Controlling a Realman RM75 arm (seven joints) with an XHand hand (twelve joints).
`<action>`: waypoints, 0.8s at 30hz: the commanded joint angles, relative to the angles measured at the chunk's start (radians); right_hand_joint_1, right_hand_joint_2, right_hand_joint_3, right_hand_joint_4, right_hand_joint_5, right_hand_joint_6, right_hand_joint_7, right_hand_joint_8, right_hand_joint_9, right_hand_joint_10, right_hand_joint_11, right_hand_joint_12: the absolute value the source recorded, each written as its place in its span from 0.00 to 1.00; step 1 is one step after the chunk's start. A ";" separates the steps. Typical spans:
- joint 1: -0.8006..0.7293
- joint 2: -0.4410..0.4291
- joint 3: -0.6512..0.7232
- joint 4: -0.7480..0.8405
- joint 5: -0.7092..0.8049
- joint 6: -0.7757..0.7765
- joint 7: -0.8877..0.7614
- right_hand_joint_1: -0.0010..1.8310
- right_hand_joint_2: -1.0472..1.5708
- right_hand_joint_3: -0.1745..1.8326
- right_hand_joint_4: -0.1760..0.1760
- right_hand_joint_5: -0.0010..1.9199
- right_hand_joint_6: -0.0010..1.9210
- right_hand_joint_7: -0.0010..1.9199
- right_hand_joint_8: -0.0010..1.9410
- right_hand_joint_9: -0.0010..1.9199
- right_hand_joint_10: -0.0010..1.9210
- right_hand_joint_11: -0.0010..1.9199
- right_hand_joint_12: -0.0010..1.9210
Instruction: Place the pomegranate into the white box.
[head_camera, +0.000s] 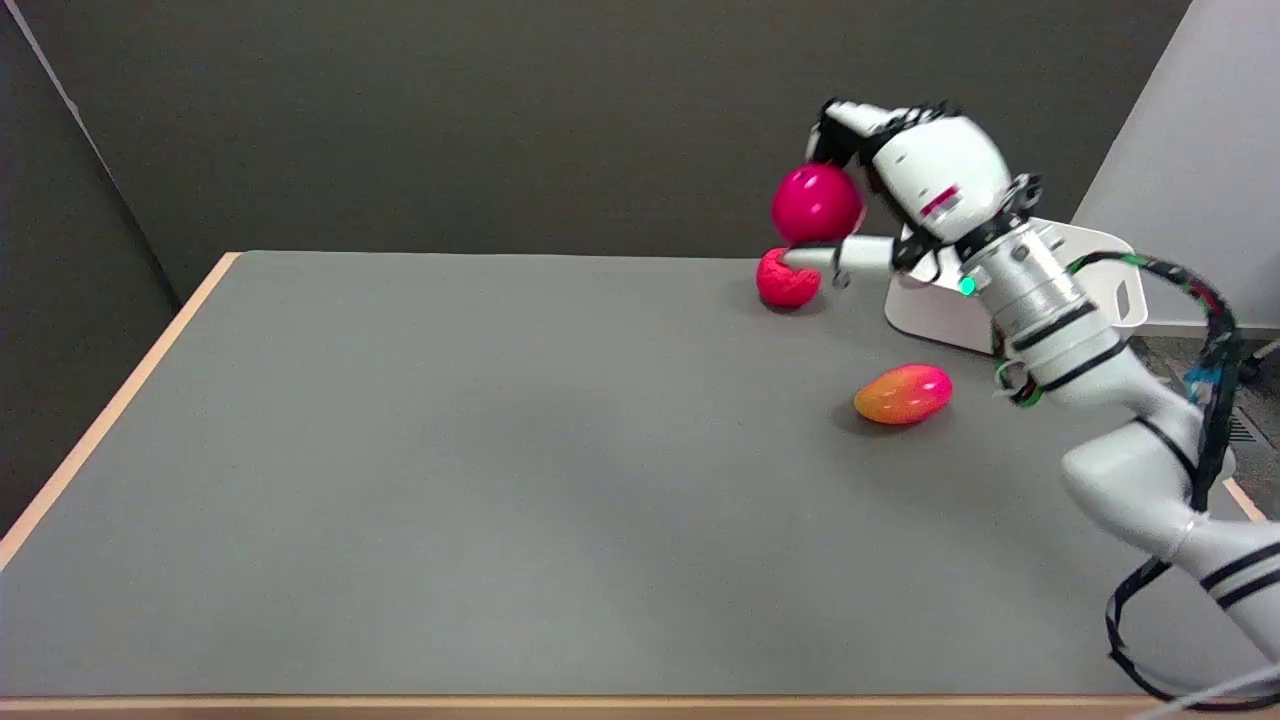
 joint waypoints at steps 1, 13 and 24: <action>0.281 0.109 0.046 -0.354 0.223 -0.101 -0.056 0.64 0.78 0.35 0.32 0.35 0.77 0.46 0.72 0.47 0.87 0.38 0.93; 0.407 0.182 0.021 -0.676 0.238 -0.074 0.018 0.64 0.78 0.35 0.31 0.35 0.77 0.46 0.73 0.47 0.87 0.38 0.94; 0.379 0.221 0.026 -0.921 0.248 -0.037 0.047 0.64 0.78 0.35 0.31 0.34 0.78 0.46 0.73 0.47 0.89 0.38 0.95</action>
